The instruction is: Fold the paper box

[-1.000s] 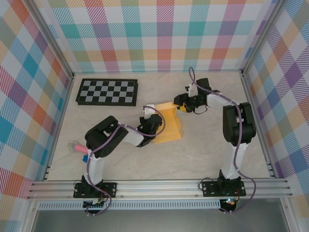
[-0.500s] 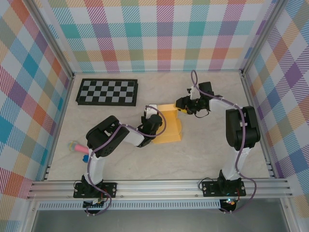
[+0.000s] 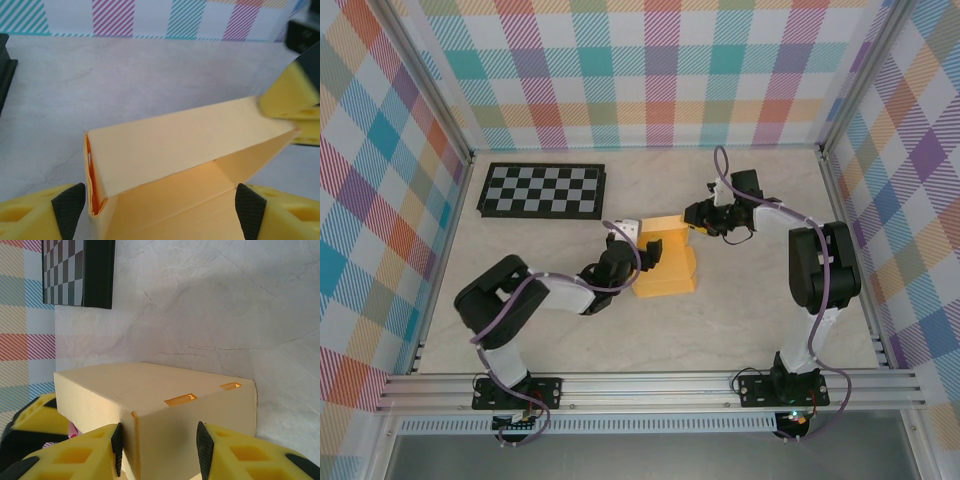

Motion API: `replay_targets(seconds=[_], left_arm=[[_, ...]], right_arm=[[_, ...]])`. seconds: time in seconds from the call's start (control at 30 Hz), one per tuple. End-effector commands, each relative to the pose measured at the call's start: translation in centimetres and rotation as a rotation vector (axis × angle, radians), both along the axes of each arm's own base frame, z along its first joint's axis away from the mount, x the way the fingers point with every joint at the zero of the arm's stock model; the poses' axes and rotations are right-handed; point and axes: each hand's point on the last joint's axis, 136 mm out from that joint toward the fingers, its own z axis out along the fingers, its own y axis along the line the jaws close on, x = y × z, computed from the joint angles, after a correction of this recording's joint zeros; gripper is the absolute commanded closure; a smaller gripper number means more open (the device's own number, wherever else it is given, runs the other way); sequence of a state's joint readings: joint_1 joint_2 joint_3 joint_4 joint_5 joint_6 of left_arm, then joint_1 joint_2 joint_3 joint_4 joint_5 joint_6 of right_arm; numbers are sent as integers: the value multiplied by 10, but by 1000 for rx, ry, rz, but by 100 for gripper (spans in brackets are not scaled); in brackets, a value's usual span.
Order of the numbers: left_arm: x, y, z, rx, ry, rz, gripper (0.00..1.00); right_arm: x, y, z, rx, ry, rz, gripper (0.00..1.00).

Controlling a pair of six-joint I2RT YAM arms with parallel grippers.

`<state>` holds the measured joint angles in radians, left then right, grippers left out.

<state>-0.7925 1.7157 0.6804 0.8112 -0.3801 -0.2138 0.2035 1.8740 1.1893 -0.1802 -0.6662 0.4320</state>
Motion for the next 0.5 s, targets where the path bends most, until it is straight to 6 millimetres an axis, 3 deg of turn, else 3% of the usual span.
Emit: replay_targets(seconds=[0.0,0.1,0.17,0.23,0.33,0.47], left_arm=[[-13,4,21,-115,43,-47,17],[-11,21,51,-202,80,6,8],[-1,46,55,-280,194,108,0],[11,65,46,-337,363,125,0],[10,74,35,-372,498,53,2],[11,69,10,-345,636,-18,14]], right_arm=[[-21,-16,-41,-116,109,-34,57],[-21,-16,-41,-114,103,-38,57],[-22,-16,-41,-112,100,-38,57],[-22,-16,-41,-113,99,-34,57],[-22,-16,-42,-111,98,-31,57],[-22,-15,-43,-100,92,-24,57]])
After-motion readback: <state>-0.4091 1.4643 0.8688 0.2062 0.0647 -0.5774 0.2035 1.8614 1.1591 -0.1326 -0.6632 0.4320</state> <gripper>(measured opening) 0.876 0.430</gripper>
